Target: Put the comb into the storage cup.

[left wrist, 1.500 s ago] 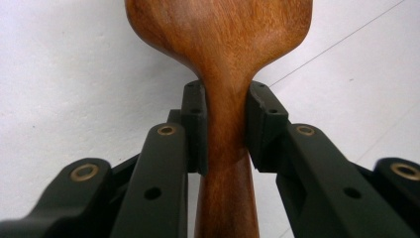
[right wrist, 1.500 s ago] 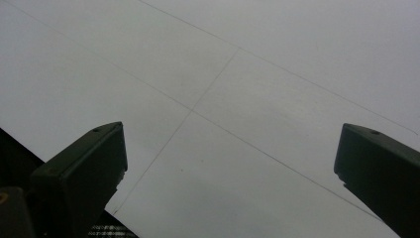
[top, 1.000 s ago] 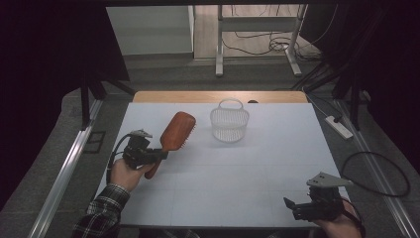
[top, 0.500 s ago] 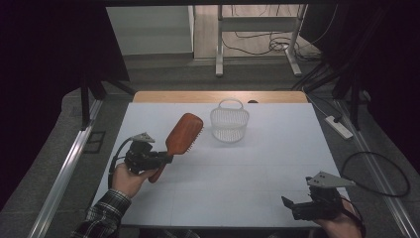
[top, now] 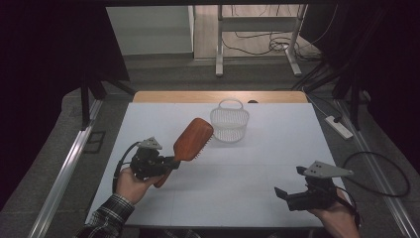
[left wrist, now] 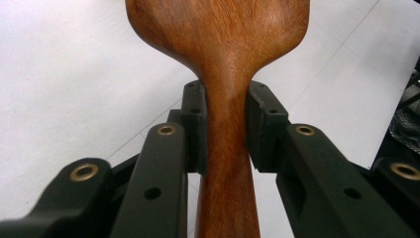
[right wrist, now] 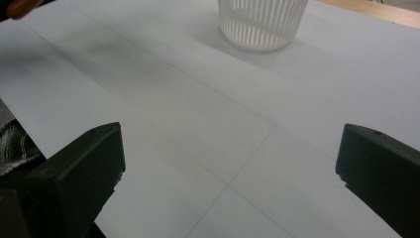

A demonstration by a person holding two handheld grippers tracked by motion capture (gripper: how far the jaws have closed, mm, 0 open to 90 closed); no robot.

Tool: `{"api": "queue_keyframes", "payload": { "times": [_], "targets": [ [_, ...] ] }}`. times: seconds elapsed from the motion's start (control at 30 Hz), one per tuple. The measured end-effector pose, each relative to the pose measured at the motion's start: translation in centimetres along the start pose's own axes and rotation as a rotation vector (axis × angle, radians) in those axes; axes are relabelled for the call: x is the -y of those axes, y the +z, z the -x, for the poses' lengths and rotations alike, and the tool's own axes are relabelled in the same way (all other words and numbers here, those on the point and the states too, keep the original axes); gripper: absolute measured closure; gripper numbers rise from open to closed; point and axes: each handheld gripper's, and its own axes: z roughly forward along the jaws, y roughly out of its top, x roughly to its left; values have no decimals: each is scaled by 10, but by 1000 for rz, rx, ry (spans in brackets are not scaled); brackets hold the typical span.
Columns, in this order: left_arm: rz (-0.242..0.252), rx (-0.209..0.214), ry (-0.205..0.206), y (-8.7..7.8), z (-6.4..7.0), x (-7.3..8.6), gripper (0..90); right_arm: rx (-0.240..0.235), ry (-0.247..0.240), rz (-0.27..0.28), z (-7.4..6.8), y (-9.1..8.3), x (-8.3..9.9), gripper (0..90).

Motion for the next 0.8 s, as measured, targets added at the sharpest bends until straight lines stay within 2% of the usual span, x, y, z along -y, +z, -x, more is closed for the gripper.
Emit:
{"api": "queue_keyframes", "payload": {
  "times": [0.23,0.33,0.5,0.8],
  "targets": [
    [27,22,10,2,10,-2,724,-24,35,9,3,7,-12,0],
    [28,35,27,5,17,-5,725,-65,34,4,0,14,-20,0],
    [39,35,56,8,24,-10,724,-78,39,8,-3,23,-29,0],
    [59,58,73,15,34,-16,725,-111,39,15,-8,40,-46,0]
  ]
}}
